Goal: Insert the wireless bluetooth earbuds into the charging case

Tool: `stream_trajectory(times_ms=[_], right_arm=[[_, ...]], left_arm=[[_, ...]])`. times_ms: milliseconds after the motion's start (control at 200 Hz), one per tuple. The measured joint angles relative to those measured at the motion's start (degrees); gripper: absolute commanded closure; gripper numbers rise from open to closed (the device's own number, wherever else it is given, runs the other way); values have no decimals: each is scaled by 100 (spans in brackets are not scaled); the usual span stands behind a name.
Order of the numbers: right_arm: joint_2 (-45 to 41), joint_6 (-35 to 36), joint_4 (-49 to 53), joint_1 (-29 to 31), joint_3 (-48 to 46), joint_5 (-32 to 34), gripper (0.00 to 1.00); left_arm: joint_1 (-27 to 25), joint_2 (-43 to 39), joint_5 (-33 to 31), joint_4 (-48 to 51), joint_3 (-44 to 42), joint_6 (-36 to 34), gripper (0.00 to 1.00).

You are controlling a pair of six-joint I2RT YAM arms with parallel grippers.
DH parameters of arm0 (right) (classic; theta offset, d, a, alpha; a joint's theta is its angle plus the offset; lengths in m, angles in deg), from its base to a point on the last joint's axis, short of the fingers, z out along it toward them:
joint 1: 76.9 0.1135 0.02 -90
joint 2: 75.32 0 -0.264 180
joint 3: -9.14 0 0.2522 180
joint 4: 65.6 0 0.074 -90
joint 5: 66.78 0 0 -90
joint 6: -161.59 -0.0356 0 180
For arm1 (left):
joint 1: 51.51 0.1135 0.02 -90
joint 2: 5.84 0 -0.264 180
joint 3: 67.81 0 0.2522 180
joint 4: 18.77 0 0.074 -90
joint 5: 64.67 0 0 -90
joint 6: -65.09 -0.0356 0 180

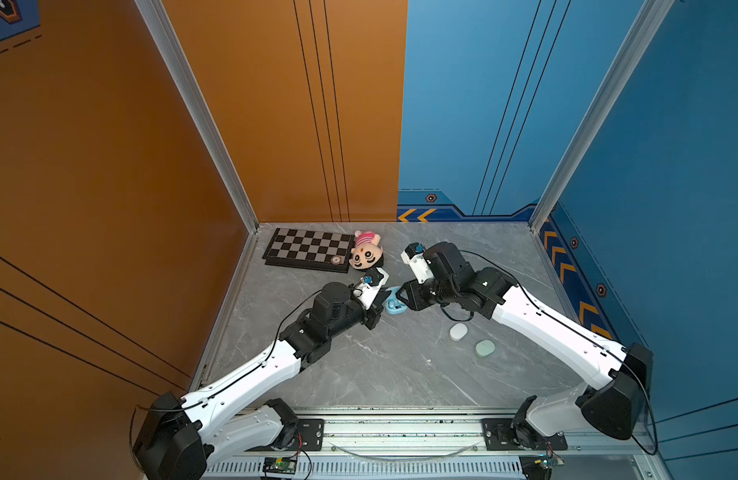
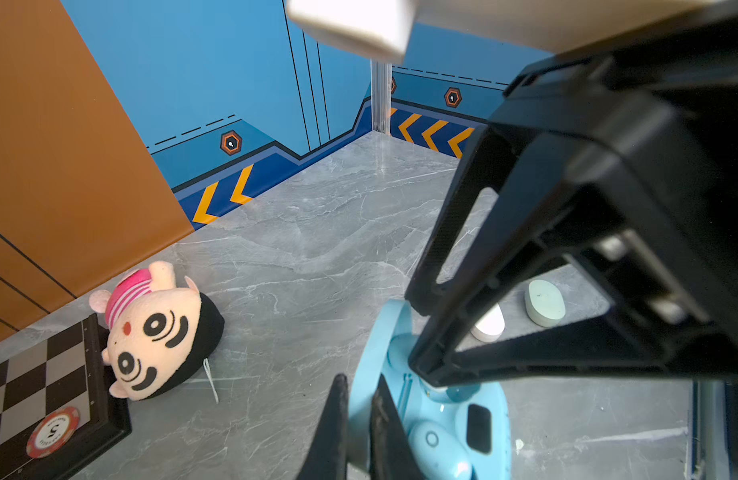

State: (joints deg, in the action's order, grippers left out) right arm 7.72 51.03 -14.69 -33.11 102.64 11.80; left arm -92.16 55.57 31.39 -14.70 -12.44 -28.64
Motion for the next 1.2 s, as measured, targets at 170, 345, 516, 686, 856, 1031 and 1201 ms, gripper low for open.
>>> stream_trajectory(times_ms=[170,345,516,686,856,1031,1201], right_arm=[[0,-87,-79,-31,2,-57,68],[24,-181,-153,-68,2,-63,72],[90,-203,-184,-68,2,-76,72],[118,-203,-184,-68,2,-85,75],[118,-247,-188,-68,2,-83,81],[111,-262,-236,-68,-20,-76,85],[-4,-208,-289,-68,-133,-74,87]], left_arm=[[-22,0,0,-4,33,-17,100],[-26,0,-2,-4,52,-42,100],[-31,0,-42,-2,52,-42,100],[-31,0,-48,-2,52,-57,100],[-31,0,-103,-2,52,-59,100],[-31,0,-157,2,52,-57,100],[-24,0,-214,50,52,-57,100]])
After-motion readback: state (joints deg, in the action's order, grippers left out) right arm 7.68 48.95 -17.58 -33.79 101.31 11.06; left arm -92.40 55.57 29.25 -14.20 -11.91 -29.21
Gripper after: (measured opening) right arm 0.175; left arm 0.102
